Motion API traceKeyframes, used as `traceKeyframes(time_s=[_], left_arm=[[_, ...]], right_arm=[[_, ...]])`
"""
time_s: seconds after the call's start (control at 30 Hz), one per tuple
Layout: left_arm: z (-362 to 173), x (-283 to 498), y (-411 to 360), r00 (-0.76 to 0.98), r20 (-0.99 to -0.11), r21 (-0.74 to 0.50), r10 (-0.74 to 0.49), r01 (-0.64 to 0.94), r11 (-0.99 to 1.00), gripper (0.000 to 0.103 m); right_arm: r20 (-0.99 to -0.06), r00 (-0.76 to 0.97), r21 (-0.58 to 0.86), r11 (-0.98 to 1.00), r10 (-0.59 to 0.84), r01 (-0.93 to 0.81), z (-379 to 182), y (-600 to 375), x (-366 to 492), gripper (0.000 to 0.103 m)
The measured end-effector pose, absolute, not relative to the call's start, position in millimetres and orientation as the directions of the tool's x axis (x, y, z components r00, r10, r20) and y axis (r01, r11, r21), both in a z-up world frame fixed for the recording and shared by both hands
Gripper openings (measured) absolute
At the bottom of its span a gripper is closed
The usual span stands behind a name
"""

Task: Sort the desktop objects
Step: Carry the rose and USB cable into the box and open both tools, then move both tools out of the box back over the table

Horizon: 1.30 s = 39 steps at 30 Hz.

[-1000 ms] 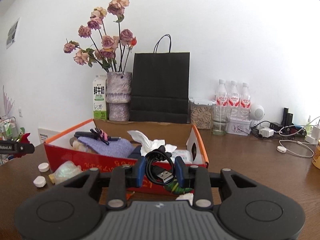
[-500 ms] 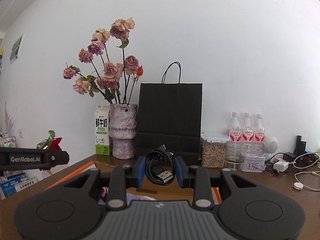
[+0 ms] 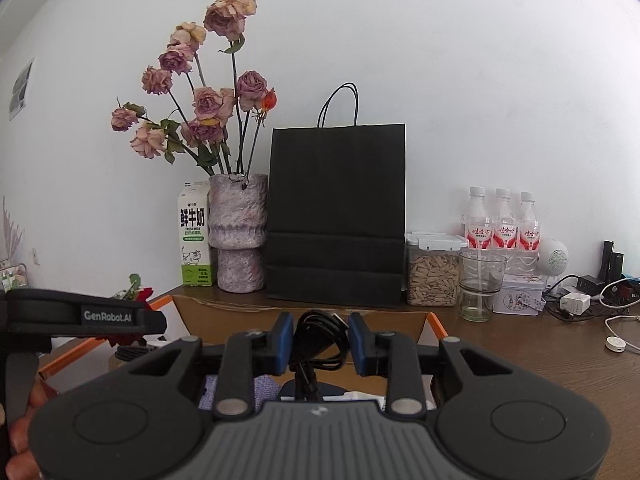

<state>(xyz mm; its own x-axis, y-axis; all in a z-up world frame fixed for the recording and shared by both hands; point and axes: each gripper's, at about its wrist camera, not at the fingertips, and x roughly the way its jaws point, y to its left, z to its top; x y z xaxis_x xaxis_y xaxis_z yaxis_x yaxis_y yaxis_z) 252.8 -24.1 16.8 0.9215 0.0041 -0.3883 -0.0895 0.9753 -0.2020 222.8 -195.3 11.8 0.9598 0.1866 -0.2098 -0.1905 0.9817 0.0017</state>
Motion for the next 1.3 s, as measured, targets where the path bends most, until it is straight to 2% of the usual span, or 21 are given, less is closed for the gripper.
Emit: traceKeyframes(time_s=[0.33,0.37,0.4,0.43,0.47,0.5,0.57,0.63,0.83,1.3], left_arm=[[17,248,-36,0.931,-0.365,-0.142,0.028,-0.085,0.986,0.044],[16,247,-36,0.931,-0.362,-0.139,0.039,-0.095,0.986,0.050],[17,246,-37,0.932,-0.358,-0.134,0.055,-0.110,0.985,0.063],[17,244,-37,0.933,-0.353,-0.130,0.069,-0.122,0.984,0.072],[19,242,-37,0.938,-0.338,-0.128,0.079,-0.129,0.983,0.089],[20,239,-36,0.943,-0.320,-0.128,0.089,-0.136,0.982,0.099],[23,232,-37,0.956,-0.269,-0.126,0.113,-0.152,0.980,0.103],[25,228,-39,0.962,-0.241,-0.121,0.131,-0.164,0.979,0.103],[23,227,-46,0.955,-0.251,-0.077,0.155,-0.180,0.981,0.103],[20,224,-52,0.956,-0.248,-0.033,0.158,-0.171,0.985,0.103]], right_arm=[[-0.206,0.963,-0.018,0.983,0.173,-0.181,7,-193,220,0.028],[-0.207,0.963,-0.017,0.983,0.173,-0.180,6,-193,220,0.029],[-0.209,0.963,-0.015,0.984,0.169,-0.176,5,-194,221,0.030],[-0.210,0.964,-0.012,0.985,0.164,-0.170,5,-194,221,0.035],[-0.217,0.964,-0.011,0.987,0.155,-0.161,4,-194,221,0.056],[-0.219,0.965,-0.007,0.989,0.145,-0.150,4,-195,221,0.082],[-0.205,0.969,0.003,0.991,0.134,-0.136,5,-197,217,0.098],[-0.198,0.971,0.016,0.991,0.136,-0.136,6,-199,215,0.103],[-0.230,0.962,0.033,0.989,0.148,-0.145,6,-199,212,0.103],[-0.228,0.961,0.015,0.987,0.159,-0.160,5,-196,203,0.103]])
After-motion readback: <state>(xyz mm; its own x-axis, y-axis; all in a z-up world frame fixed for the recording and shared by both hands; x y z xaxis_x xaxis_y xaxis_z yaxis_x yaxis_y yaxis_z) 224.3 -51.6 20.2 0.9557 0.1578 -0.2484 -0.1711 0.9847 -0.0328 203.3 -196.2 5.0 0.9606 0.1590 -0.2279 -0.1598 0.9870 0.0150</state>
